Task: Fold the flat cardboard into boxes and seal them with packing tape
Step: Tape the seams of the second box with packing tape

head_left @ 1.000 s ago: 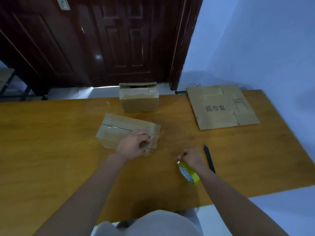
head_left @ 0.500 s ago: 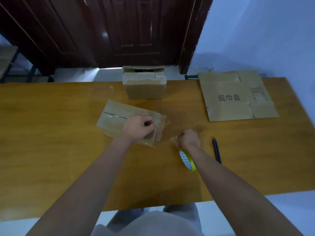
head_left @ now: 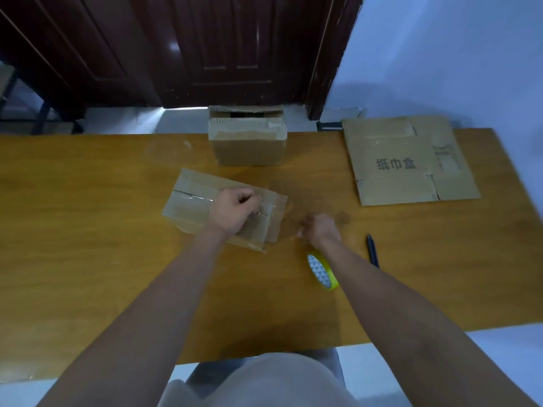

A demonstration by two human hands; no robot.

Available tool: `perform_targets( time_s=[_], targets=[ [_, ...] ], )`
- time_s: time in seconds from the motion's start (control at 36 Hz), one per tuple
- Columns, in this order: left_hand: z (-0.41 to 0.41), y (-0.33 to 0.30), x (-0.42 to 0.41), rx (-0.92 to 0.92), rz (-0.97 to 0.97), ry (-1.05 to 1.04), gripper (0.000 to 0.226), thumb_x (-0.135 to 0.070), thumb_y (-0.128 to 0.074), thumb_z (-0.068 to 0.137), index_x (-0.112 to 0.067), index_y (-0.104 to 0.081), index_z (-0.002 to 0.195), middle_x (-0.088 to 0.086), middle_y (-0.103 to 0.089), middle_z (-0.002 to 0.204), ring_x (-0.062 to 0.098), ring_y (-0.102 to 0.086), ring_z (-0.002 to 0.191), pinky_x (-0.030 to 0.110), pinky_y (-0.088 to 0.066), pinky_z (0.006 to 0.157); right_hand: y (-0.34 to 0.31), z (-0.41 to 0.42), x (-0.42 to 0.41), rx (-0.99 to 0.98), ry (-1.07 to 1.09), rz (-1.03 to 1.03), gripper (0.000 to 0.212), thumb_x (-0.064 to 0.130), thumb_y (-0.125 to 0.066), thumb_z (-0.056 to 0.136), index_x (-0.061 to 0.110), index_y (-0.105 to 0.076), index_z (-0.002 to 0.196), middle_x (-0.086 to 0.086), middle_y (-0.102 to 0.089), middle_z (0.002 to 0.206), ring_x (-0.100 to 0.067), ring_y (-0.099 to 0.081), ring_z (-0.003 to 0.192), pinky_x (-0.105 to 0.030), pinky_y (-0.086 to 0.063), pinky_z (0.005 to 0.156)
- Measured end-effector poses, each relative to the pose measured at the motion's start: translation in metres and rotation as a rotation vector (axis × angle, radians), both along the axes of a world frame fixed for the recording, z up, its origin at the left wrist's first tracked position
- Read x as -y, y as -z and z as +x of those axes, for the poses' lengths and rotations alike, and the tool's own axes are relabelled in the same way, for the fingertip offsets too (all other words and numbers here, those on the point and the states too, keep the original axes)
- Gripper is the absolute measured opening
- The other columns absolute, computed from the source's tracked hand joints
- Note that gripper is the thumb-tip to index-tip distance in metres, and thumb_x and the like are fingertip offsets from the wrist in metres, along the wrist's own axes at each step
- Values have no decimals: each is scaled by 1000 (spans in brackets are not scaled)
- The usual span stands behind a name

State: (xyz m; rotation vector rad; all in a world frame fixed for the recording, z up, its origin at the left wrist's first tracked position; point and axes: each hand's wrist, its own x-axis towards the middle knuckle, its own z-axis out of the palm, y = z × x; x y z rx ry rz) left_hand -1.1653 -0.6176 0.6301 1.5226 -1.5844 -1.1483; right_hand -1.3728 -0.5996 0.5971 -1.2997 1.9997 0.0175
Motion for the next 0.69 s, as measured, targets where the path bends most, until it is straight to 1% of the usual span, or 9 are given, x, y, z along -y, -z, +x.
perform_targets(
  time_s=[0.06, 0.17, 0.31, 0.33, 0.39, 0.44, 0.56, 0.61, 0.69],
  targets=[
    [0, 2, 0, 18, -8, 1, 32, -46, -49, 69, -21, -51, 49, 3, -51, 52, 18, -48, 55, 38, -42, 57, 0, 2, 1, -18, -5, 23, 29, 23, -67, 83, 20, -62, 111, -7, -65, 110, -27, -60, 103, -34, -50, 79],
    [2, 2, -1, 35, -18, 8, 33, -44, -49, 72, -20, -49, 50, 11, -52, 55, 30, -52, 58, 44, -45, 59, 0, 12, 2, -100, -58, 71, 38, 18, -69, 79, 15, -50, 112, -11, -62, 107, -29, -60, 103, -38, -49, 81],
    [2, -2, -4, 40, -31, 28, 34, -35, -51, 79, -17, -47, 50, 6, -49, 51, 25, -50, 54, 42, -46, 55, 7, 24, 4, -273, -132, 97, 46, 12, -61, 88, 9, -39, 128, -14, -59, 121, -31, -57, 111, -44, -46, 94],
    [2, -2, -4, 41, -33, 32, 35, -33, -51, 80, -15, -46, 50, 4, -49, 51, 23, -48, 53, 42, -45, 55, 8, 25, 4, -303, -143, 106, 49, 13, -60, 89, 9, -36, 132, -14, -54, 128, -32, -55, 115, -46, -43, 98],
    [2, -3, -4, 37, -35, 39, 37, -33, -51, 80, -12, -46, 51, 6, -48, 51, 19, -45, 51, 40, -43, 53, 8, 26, 5, -371, -195, 154, 68, 23, -62, 89, 11, -24, 143, -13, -30, 149, -36, -41, 129, -50, -33, 106],
    [2, -4, -5, 44, -33, 45, 36, -33, -51, 80, -13, -46, 51, 10, -50, 53, 19, -45, 51, 37, -41, 53, 5, 24, 4, -413, -230, 142, 75, 30, -65, 87, 11, -22, 145, -11, -17, 153, -39, -32, 133, -51, -28, 108],
    [2, -3, -4, 40, -23, 47, 30, -39, -49, 75, -22, -51, 50, 8, -57, 57, 26, -57, 61, 36, -42, 54, -4, 19, -3, -357, -251, -187, 38, 14, -55, 90, 10, -44, 126, -12, -35, 132, -35, -44, 117, -45, -40, 96],
    [3, -1, -3, 27, -18, 52, 29, -37, -50, 75, -23, -51, 49, 8, -57, 58, 26, -58, 62, 37, -42, 55, -17, 20, -11, -214, -147, -393, 30, 14, -52, 91, 10, -51, 121, -10, -41, 121, -30, -50, 107, -41, -43, 90],
    [3, 1, -2, 13, -12, 56, 30, -35, -51, 76, -22, -49, 48, 2, -52, 53, 18, -50, 55, 32, -36, 54, -44, 28, -28, 62, 32, -691, 19, 8, -53, 90, 8, -60, 107, -6, -50, 105, -22, -56, 91, -36, -47, 84]
  ],
)
